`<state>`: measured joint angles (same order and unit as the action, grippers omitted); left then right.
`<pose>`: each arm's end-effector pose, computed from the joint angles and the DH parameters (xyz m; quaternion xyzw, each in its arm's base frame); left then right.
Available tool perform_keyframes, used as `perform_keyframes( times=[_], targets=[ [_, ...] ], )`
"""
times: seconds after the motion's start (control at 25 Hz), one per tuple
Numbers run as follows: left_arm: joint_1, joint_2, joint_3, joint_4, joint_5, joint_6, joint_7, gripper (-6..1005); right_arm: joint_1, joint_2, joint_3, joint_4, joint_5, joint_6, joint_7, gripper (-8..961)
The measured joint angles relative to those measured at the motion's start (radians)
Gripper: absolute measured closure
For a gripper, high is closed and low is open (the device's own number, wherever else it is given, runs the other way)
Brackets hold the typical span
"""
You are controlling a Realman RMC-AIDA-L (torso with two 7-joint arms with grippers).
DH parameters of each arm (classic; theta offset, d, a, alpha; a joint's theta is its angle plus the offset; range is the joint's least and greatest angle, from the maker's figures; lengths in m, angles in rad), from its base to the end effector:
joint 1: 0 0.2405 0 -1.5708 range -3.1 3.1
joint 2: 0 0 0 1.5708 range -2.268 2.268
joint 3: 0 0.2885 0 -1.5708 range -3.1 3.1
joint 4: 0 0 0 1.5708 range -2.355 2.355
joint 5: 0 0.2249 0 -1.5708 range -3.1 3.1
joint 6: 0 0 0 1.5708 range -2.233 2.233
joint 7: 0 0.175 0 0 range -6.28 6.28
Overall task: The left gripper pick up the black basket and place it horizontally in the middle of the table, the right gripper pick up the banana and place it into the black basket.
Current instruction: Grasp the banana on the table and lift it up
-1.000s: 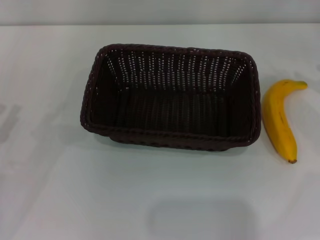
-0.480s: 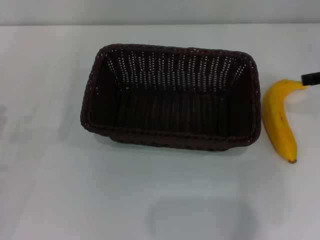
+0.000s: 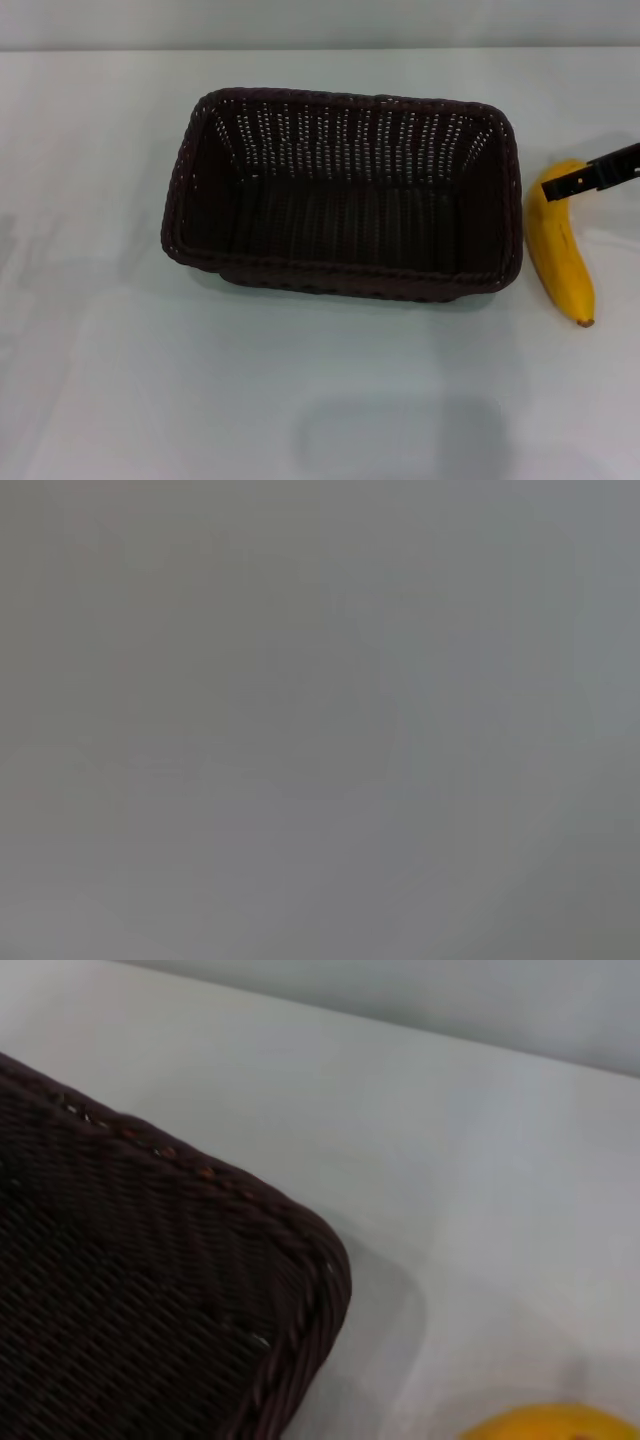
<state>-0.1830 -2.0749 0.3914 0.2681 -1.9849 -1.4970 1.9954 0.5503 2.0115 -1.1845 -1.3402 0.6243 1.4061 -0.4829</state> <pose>-0.4223 0.2791 0.0518 -0.5708 -0.3921 -0.5188 0.5014 0.2437 0.4276 0.0232 -0.8559 0.4325 -0.0519 0.2786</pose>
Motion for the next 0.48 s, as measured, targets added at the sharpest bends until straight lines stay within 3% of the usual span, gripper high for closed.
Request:
perform_keyframes(
  times=[0.48],
  targets=[
    [-0.003, 0.0, -0.002, -0.001, -0.002, -0.004, -0.004, 116, 0.022, 0.001, -0.049, 0.085, -0.019, -0.037, 0.046, 93]
  ],
)
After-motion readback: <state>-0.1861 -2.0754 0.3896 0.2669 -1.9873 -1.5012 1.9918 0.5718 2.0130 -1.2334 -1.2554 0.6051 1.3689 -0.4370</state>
